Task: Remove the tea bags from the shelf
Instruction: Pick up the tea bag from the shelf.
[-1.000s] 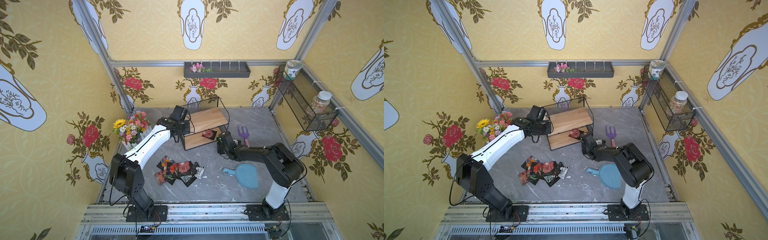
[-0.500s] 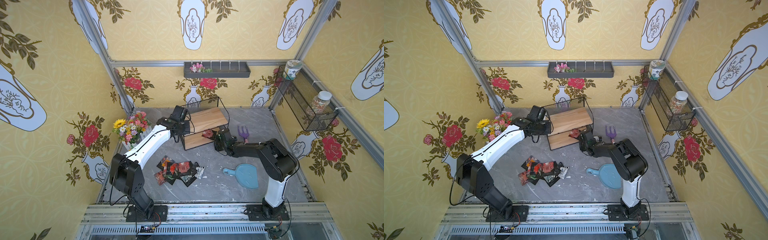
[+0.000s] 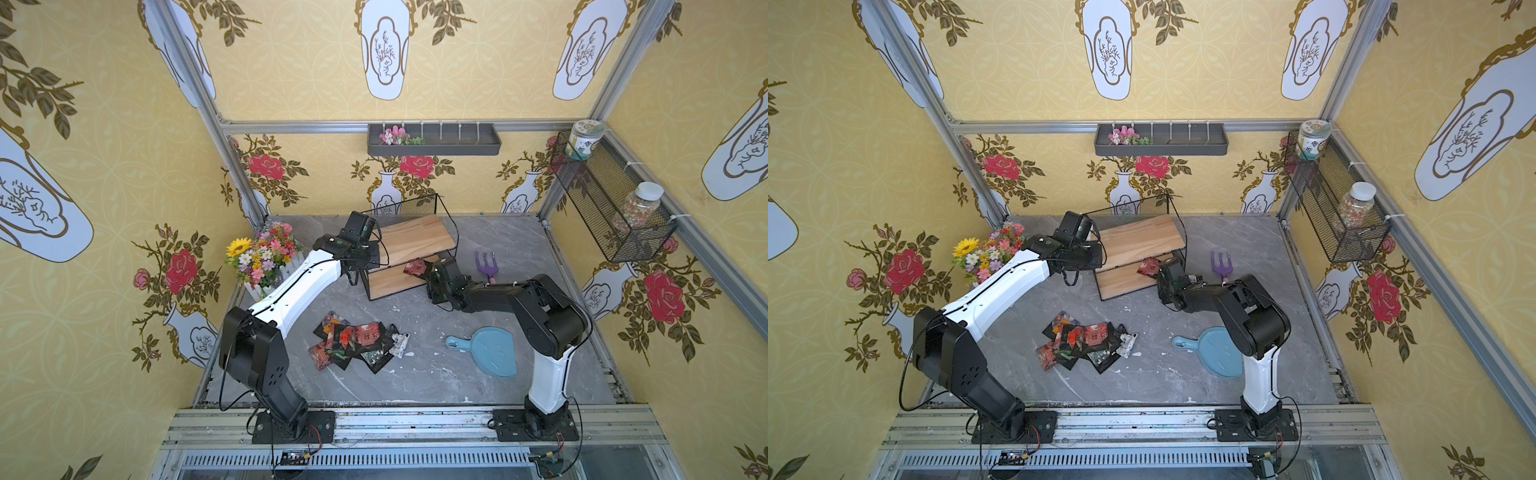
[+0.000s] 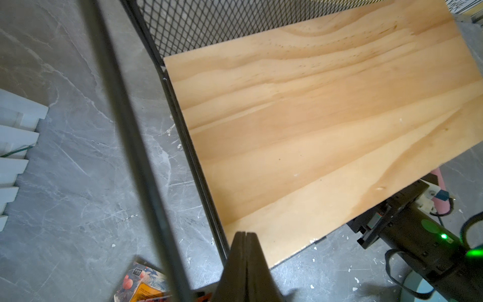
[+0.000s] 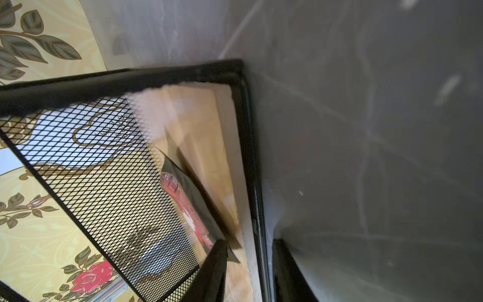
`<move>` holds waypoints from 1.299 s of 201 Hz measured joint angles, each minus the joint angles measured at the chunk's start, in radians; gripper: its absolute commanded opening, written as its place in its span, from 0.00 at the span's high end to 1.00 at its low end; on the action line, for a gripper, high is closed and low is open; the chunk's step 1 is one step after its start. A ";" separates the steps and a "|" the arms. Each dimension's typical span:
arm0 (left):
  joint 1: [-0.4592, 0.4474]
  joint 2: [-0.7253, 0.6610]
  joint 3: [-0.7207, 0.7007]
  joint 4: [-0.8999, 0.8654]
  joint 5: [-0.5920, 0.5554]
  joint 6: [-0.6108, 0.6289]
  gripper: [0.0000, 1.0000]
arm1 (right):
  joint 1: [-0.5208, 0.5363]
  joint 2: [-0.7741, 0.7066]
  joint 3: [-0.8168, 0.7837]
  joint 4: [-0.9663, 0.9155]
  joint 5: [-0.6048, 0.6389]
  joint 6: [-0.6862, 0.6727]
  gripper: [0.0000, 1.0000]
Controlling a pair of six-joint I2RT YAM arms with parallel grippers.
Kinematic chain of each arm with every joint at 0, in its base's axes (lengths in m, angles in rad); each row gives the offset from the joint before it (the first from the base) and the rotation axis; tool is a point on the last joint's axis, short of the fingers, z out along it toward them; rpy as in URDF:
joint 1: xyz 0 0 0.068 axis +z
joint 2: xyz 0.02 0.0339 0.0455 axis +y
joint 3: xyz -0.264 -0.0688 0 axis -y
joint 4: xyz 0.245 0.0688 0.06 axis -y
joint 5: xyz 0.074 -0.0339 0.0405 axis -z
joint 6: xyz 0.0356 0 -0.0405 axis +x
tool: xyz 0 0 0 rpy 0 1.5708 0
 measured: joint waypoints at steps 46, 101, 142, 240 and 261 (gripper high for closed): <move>0.000 0.000 0.000 0.000 0.000 0.000 1.00 | -0.002 0.002 0.004 -0.016 -0.002 0.003 0.85; 0.000 0.000 -0.001 0.001 0.000 -0.001 1.00 | 0.003 -0.021 0.004 -0.045 0.005 0.000 1.00; 0.000 0.001 -0.001 0.002 0.000 -0.001 1.00 | 0.033 -0.074 -0.003 -0.104 0.026 -0.001 1.00; 0.000 0.002 -0.001 0.002 0.000 -0.001 1.00 | 0.057 -0.133 -0.029 -0.042 0.068 -0.028 1.00; 0.000 0.005 -0.001 0.005 0.000 -0.001 1.00 | 0.060 -0.132 -0.032 -0.011 0.073 -0.036 1.00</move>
